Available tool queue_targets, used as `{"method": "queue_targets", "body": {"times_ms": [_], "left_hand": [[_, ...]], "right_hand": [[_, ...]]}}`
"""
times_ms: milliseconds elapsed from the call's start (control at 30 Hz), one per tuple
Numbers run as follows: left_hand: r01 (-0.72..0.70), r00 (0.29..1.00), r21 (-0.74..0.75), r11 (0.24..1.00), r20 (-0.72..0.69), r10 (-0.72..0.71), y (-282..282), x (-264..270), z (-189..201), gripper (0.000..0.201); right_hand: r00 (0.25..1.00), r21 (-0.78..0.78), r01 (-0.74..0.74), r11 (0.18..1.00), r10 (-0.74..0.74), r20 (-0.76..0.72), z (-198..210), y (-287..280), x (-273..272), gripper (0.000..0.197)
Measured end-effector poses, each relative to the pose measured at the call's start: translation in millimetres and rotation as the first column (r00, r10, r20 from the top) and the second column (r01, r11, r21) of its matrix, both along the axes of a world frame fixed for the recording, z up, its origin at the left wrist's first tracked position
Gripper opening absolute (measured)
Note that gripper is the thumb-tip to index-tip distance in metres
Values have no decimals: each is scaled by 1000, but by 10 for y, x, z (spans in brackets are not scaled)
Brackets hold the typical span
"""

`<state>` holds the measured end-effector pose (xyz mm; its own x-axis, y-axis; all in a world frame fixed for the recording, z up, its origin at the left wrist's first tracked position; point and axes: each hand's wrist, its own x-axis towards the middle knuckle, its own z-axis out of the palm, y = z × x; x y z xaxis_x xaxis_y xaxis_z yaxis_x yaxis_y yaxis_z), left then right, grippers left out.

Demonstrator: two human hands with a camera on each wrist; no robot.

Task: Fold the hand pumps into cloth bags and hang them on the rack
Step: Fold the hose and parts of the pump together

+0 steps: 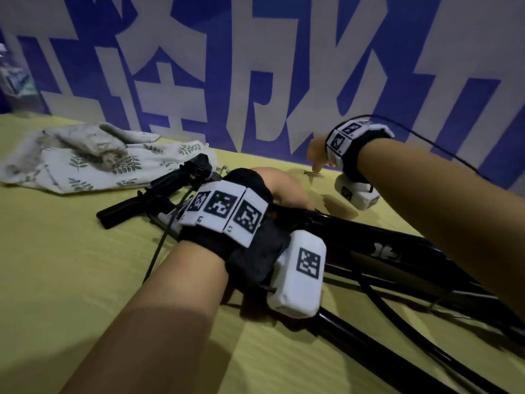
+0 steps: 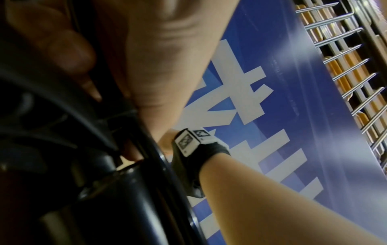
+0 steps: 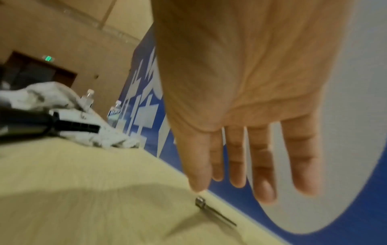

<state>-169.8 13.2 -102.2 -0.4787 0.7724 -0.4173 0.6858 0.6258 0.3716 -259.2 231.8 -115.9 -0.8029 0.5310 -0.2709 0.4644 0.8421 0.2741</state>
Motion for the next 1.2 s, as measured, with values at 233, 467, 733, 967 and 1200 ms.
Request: {"method": "queue_targets", "body": {"times_ms": [233, 467, 733, 967, 1200], "left_hand": [[26, 999, 37, 999, -29, -25, 10, -9, 2, 11], [3, 999, 56, 998, -40, -1, 2, -8, -9, 15], [-68, 996, 77, 995, -55, 72, -5, -49, -50, 27], [-105, 956, 47, 993, -271, 113, -208, 45, 187, 51], [-145, 909, -184, 972, -414, 57, -559, 85, 441, 38]], "right_hand": [[998, 93, -51, 994, 47, 44, -289, 56, -384, 31], [997, 105, -70, 992, 72, -16, -50, -572, 165, 27], [985, 147, -89, 985, 109, -135, -59, 230, -156, 22], [793, -410, -136, 902, -149, -590, 797, -709, 1209, 18], [703, -621, -242, 746, -306, -642, 877, -1188, 1907, 18]]}}
